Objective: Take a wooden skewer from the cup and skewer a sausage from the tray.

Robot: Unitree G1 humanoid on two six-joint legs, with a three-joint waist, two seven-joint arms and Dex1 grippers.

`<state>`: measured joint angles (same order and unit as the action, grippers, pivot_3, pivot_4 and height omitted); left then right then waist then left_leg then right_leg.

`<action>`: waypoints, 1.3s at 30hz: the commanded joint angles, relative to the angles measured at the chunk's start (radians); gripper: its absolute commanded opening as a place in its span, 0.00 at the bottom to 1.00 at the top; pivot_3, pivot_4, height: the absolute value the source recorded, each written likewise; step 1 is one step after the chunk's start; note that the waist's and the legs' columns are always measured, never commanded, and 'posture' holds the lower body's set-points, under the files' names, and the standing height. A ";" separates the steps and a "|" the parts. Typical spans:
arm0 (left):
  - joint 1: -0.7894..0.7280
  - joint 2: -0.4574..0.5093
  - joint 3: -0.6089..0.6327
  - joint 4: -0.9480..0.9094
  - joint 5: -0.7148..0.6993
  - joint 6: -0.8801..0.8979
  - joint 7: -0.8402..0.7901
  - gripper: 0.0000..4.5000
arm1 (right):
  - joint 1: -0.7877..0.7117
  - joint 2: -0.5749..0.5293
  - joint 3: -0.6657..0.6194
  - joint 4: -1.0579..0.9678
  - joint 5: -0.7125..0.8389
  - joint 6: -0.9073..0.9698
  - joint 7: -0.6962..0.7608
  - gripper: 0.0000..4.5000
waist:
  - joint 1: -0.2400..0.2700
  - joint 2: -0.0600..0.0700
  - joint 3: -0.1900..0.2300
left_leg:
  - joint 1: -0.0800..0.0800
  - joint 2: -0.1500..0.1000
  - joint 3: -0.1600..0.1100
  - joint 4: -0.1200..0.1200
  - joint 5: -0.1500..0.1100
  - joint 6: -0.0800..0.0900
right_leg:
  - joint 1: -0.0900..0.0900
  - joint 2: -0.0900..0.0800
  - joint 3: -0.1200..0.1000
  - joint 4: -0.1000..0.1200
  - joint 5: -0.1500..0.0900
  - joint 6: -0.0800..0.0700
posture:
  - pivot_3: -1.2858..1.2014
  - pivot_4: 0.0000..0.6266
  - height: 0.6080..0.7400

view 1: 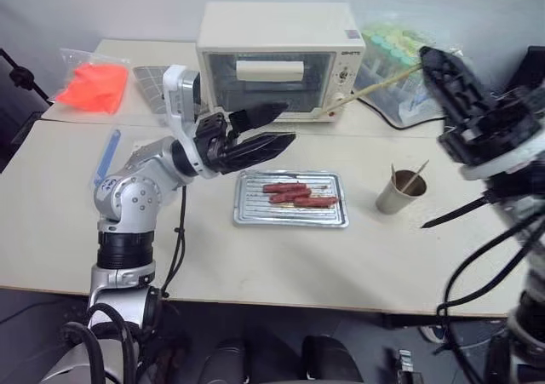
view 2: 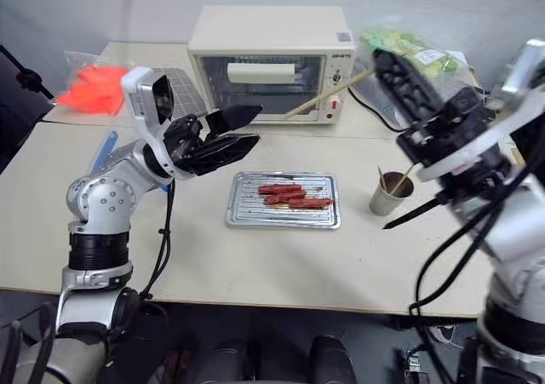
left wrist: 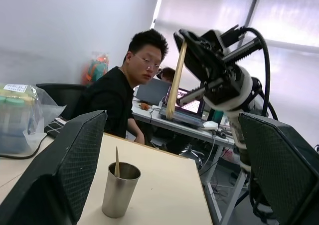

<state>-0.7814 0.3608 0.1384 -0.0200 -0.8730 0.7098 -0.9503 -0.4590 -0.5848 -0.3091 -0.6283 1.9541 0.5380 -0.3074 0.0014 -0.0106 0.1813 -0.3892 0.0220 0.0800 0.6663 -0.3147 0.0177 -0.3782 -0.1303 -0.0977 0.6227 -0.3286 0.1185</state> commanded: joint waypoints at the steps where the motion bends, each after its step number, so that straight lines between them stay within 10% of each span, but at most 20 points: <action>1: -0.016 -0.006 -0.009 -0.024 0.002 -0.021 -0.009 1.00 | 0.000 0.037 0.045 -0.060 0.018 -0.033 -0.009 0.00 | 0.000 0.000 0.000 | 0.000 -0.001 -0.001 0.000 0.000 0.000 | 0.000 0.000 -0.001 0.000 0.000 0.000 | 0.52 0.24 1.00; 6: -0.013 -0.003 -0.015 -0.036 -0.007 -0.007 -0.019 1.00 | 0.000 0.054 0.080 -0.061 0.018 -0.050 -0.008 0.00 | -0.001 0.000 0.000 | -0.002 -0.001 -0.005 0.001 0.000 0.001 | 0.001 -0.001 -0.004 -0.001 0.000 0.000 | 0.52 0.24 1.00; 16: -0.001 -0.017 -0.035 -0.064 -0.013 0.003 -0.008 0.43 | 0.006 0.057 0.085 -0.050 0.018 -0.071 0.018 0.00 | -0.001 0.000 0.000 | -0.002 -0.001 -0.005 0.001 0.000 0.001 | 0.001 -0.001 -0.004 0.000 0.000 0.000 | 0.52 0.24 1.00; 26: 0.016 -0.070 -0.030 -0.102 -0.049 0.026 0.042 0.43 | 0.016 0.059 0.091 -0.047 0.011 -0.081 0.027 0.00 | -0.001 0.000 0.000 | -0.002 -0.001 -0.006 0.001 0.000 0.001 | 0.001 -0.001 -0.004 -0.001 0.000 0.000 | 0.52 0.24 1.00; 33: 0.029 -0.090 -0.021 -0.120 -0.077 0.032 0.075 0.04 | 0.013 0.060 0.088 -0.044 0.006 -0.096 0.025 0.00 | -0.001 0.000 0.000 | -0.002 -0.001 -0.006 0.001 0.000 0.001 | 0.001 -0.001 -0.005 -0.001 0.000 0.000 | 0.52 0.24 1.00; 39: 0.028 -0.097 -0.016 -0.121 -0.083 0.025 0.097 0.01 | 0.014 0.059 0.090 -0.043 -0.001 -0.101 0.026 0.00 | -0.001 0.000 0.000 | -0.002 -0.002 -0.006 0.001 0.000 0.001 | 0.001 -0.001 -0.005 -0.001 0.000 0.000 | 0.52 0.24 1.00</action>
<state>-0.7503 0.2684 0.1027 -0.1077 -0.9280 0.7433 -0.8604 -0.4441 -0.5299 -0.2041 -0.6557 1.9526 0.4507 -0.2960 0.0004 -0.0106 0.1813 -0.3912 0.0204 0.0742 0.6670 -0.3144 0.0184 -0.3770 -0.1314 -0.1025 0.6220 -0.3286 0.1185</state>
